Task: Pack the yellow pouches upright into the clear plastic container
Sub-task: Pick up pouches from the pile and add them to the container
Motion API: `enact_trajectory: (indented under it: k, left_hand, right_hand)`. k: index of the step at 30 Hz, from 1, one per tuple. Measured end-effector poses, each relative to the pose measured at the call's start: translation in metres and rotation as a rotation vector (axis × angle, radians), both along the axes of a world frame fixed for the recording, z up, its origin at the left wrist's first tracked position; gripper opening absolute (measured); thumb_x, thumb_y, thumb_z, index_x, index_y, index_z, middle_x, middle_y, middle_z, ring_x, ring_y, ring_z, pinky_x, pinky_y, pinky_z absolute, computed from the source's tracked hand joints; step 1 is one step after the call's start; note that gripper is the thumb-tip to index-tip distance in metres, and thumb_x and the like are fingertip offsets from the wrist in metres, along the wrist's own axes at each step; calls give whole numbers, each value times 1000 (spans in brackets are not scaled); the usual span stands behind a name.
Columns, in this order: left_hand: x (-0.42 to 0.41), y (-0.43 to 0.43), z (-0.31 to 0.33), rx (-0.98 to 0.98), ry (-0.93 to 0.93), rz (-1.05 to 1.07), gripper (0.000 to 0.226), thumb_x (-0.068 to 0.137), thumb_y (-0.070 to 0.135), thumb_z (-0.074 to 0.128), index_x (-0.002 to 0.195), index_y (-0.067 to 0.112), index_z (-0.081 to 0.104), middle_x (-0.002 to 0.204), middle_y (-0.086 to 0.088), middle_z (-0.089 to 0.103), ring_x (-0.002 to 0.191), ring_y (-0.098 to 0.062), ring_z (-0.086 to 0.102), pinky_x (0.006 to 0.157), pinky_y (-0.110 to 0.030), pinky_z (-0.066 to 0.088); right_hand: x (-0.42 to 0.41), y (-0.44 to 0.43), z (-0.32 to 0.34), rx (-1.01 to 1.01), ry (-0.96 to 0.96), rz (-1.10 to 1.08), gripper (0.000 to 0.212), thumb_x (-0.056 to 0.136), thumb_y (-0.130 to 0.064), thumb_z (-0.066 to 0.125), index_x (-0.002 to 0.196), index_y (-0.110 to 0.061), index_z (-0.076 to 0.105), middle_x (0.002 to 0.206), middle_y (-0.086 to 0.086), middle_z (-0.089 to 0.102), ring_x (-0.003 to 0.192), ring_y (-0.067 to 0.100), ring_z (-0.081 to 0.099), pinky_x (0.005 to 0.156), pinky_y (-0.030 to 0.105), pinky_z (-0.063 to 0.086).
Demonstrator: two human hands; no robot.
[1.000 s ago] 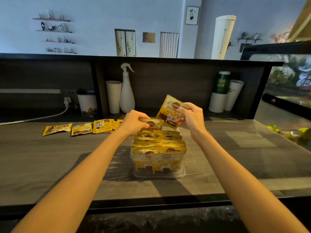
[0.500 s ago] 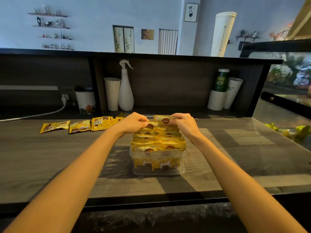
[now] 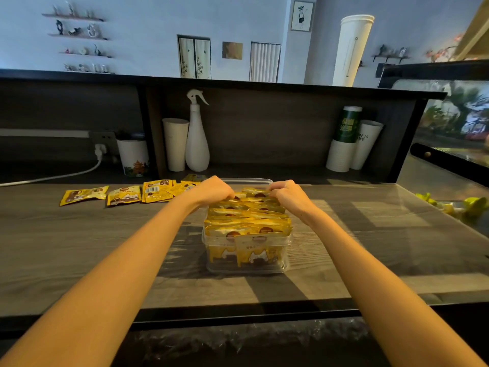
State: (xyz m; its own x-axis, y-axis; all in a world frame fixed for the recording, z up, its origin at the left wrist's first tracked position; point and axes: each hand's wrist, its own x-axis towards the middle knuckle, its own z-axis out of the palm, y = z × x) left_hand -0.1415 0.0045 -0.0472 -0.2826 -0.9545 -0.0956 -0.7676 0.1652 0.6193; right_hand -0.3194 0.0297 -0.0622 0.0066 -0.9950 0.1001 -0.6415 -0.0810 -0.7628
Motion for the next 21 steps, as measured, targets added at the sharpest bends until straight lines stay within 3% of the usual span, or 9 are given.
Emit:
enact_trajectory:
  k: [3, 7, 10, 12, 15, 17, 21]
  left_hand:
    - [-1, -1, 1, -10, -30, -6, 35, 91, 7, 44, 57, 11, 36, 62, -3, 33, 59, -10, 30, 58, -22, 27]
    - [2, -3, -2, -8, -35, -6, 27, 90, 10, 44, 64, 11, 41, 68, -5, 37, 65, -14, 34, 65, -29, 31]
    - [3, -1, -6, -38, -64, 6, 31, 90, 20, 42, 61, 15, 33, 62, -2, 31, 60, -13, 30, 68, -34, 26]
    - [3, 1, -7, -57, -53, 31, 33, 90, 26, 39, 59, 16, 34, 62, -4, 34, 63, -15, 35, 74, -36, 25]
    - [5, 2, -6, -119, -16, -2, 44, 80, 43, 36, 80, 10, 65, 88, -11, 63, 89, -23, 55, 91, -42, 39]
    - [6, 5, -4, -160, -34, -29, 55, 76, 45, 32, 96, 10, 69, 105, -10, 66, 102, -26, 57, 98, -50, 40]
    - [5, 8, -8, -136, -26, 9, 41, 95, 31, 33, 95, 8, 67, 106, -9, 63, 106, -26, 54, 101, -44, 38]
  right_hand:
    - [-1, -1, 1, -4, -23, 0, 33, 95, -3, 36, 117, -3, 62, 119, 14, 58, 110, 20, 49, 86, 27, 34]
    - [0, 2, 0, -7, -27, 25, 36, 96, -2, 34, 120, 0, 60, 107, 6, 53, 104, 15, 45, 88, 26, 36]
    - [0, 3, -1, 0, -29, 38, 33, 95, -7, 36, 105, 6, 64, 96, 9, 54, 94, 18, 48, 83, 36, 42]
    - [0, 5, 0, 2, -31, 42, 30, 95, -11, 39, 95, 3, 66, 93, 10, 53, 91, 20, 48, 75, 31, 38]
    - [1, 10, 2, -41, 105, 83, 31, 98, -13, 38, 105, 3, 64, 104, 11, 56, 100, 22, 50, 83, 26, 35]
    - [3, 12, 3, -66, 210, 98, 32, 99, -14, 38, 117, 0, 60, 116, 13, 58, 108, 25, 53, 88, 27, 37]
    - [4, 15, 4, -60, 278, 100, 30, 100, -16, 35, 114, 2, 55, 121, 22, 55, 108, 31, 52, 85, 29, 36]
